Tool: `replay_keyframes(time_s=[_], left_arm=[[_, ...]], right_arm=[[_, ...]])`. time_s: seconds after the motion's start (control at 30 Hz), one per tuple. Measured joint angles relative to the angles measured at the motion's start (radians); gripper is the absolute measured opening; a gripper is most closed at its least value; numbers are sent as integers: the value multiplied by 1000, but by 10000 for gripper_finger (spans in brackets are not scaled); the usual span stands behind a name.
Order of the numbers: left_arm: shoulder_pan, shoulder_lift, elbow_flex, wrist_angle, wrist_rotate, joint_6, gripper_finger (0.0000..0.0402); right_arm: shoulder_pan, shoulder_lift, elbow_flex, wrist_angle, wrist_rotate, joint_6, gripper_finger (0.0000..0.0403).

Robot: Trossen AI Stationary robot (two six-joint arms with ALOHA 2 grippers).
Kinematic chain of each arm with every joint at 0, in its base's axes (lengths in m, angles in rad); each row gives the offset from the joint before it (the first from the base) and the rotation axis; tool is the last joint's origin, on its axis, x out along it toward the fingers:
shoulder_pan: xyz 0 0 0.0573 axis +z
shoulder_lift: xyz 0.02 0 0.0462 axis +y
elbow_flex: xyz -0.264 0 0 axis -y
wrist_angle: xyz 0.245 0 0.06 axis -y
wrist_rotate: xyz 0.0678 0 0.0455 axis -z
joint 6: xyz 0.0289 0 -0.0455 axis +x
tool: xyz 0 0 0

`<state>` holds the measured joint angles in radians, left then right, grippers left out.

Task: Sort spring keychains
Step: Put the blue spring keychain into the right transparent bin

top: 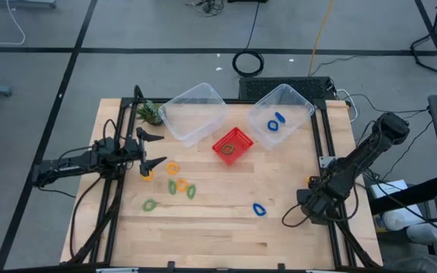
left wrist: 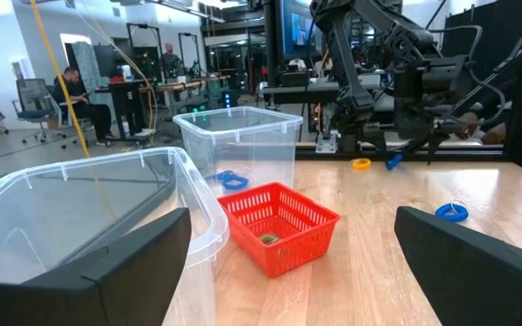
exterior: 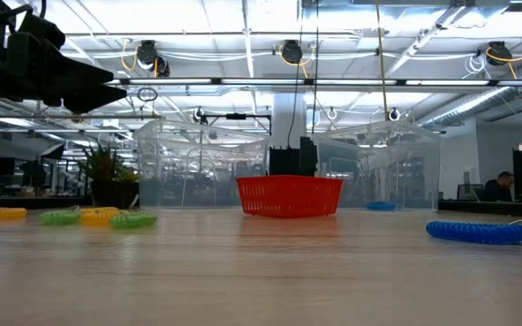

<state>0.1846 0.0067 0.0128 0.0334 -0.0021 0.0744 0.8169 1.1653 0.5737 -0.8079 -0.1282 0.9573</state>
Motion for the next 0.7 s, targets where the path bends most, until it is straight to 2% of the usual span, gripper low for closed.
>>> replay_keyframes(time_s=[0.57,0.7], left_arm=[[0,0,0,0,0,0,395],[0,0,0,0,0,0,395]], right_arm=[[16,56,4,36,2,-43,392],[37,100,6,33,14,-88,371]])
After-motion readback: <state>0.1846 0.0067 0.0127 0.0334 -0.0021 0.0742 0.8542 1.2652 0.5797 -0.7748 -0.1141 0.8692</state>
